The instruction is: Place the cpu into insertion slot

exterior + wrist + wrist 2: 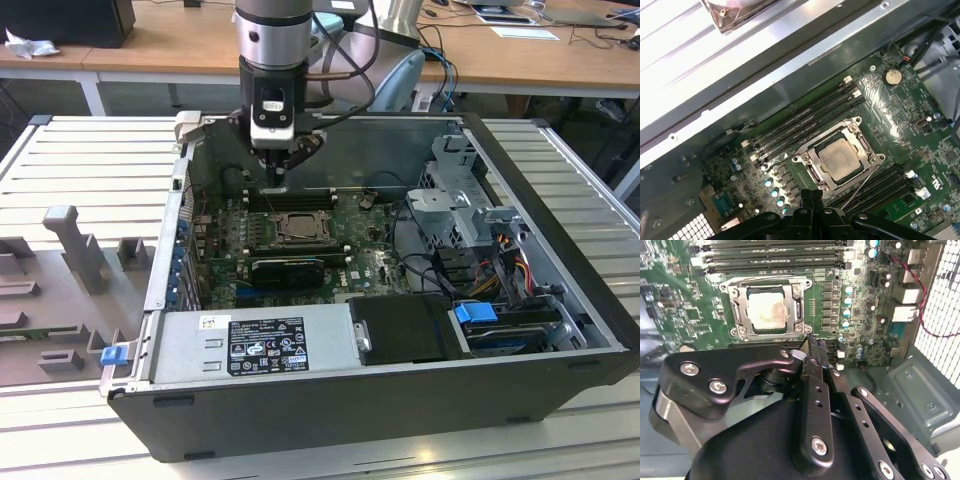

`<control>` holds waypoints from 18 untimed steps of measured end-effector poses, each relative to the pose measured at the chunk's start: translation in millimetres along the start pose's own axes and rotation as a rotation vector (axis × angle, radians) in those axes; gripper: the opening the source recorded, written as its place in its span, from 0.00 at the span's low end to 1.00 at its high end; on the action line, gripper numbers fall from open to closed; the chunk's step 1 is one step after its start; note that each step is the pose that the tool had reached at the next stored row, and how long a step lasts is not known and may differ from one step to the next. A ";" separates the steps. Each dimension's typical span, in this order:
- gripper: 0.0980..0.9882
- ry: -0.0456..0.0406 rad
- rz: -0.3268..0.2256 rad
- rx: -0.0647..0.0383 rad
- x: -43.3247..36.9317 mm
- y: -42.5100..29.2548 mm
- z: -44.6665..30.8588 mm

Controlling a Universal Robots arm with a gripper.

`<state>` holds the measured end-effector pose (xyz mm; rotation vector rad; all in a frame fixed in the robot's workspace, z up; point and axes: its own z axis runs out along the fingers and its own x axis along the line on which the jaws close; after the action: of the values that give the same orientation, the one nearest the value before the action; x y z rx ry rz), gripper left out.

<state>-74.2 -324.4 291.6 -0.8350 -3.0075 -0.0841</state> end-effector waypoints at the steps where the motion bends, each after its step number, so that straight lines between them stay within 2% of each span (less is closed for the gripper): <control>1: 0.01 -0.0009 -0.021 0.000 -0.1 0.0 0.3; 4: 0.01 -0.0064 -0.085 -0.003 -0.1 -0.1 1.7; 8: 0.01 -0.0028 -0.159 -0.001 0.0 -0.1 1.8; 10: 0.01 0.0015 -0.245 0.001 0.0 -0.1 1.9; 13: 0.01 0.0045 -0.305 0.003 0.0 -0.1 1.9; 15: 0.01 0.0038 -0.312 0.002 0.7 -0.6 2.1; 18: 0.01 -0.0025 -0.312 0.000 5.8 -3.7 3.2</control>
<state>-81.1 -324.3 288.4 -0.3592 -3.1115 -0.0873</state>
